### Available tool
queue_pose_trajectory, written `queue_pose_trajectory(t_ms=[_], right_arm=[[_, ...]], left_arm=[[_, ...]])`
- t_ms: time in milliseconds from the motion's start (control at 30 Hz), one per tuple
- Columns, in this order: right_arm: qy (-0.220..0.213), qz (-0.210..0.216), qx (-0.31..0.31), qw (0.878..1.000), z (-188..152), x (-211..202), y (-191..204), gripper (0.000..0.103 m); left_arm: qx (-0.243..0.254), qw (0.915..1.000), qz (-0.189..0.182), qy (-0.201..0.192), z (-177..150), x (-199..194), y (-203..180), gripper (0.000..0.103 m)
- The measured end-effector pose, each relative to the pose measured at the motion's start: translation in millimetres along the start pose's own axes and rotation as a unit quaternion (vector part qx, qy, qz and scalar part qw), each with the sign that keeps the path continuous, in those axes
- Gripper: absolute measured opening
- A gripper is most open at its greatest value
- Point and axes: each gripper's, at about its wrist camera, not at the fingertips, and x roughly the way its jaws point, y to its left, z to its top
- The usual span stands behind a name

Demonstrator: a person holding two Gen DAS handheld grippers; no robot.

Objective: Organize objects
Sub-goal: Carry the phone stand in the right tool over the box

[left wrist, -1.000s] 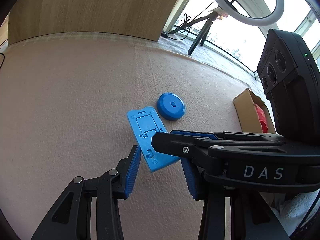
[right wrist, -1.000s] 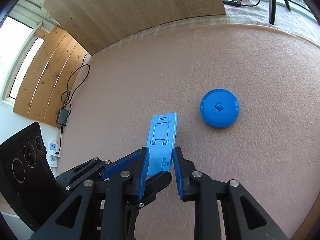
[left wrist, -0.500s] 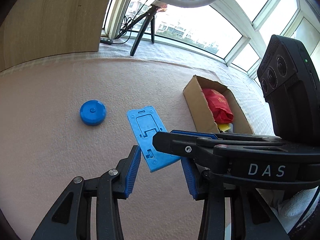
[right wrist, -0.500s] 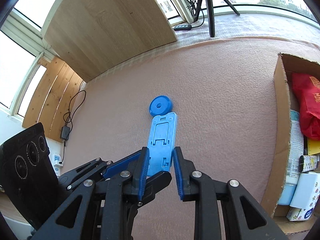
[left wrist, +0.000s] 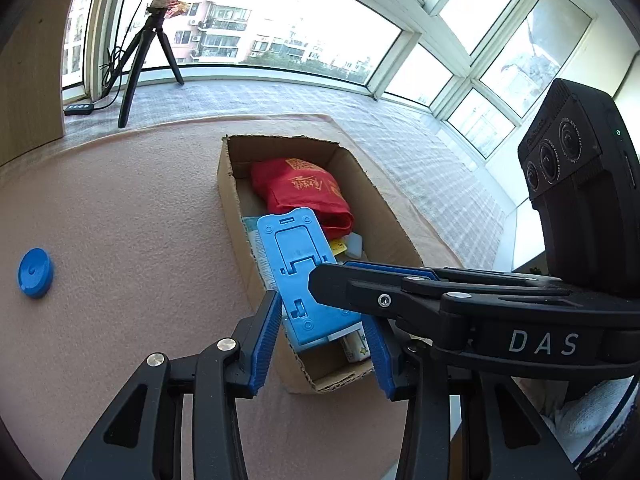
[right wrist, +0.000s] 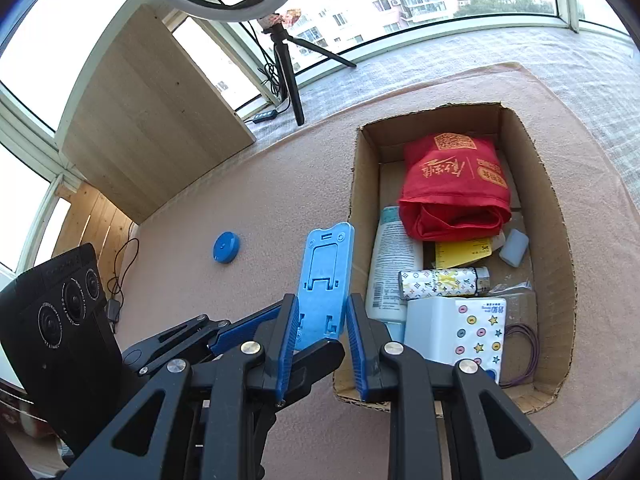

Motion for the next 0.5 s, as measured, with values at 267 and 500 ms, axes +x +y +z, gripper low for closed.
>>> queue_pose_trajectory(t_ms=[267,500], right_arm=[[-0.016,-0.018,0.034,0.999,-1,-25,-51,0.022],[-0.018,-0.036,0.05,0.998,0,-31,-82,0.022]], left_arm=[[0.021,0.9992,-0.029,0.02,9,42,-43,0.045],[0.034,0.998,-0.041,0.035,13,71,-65,0.045]])
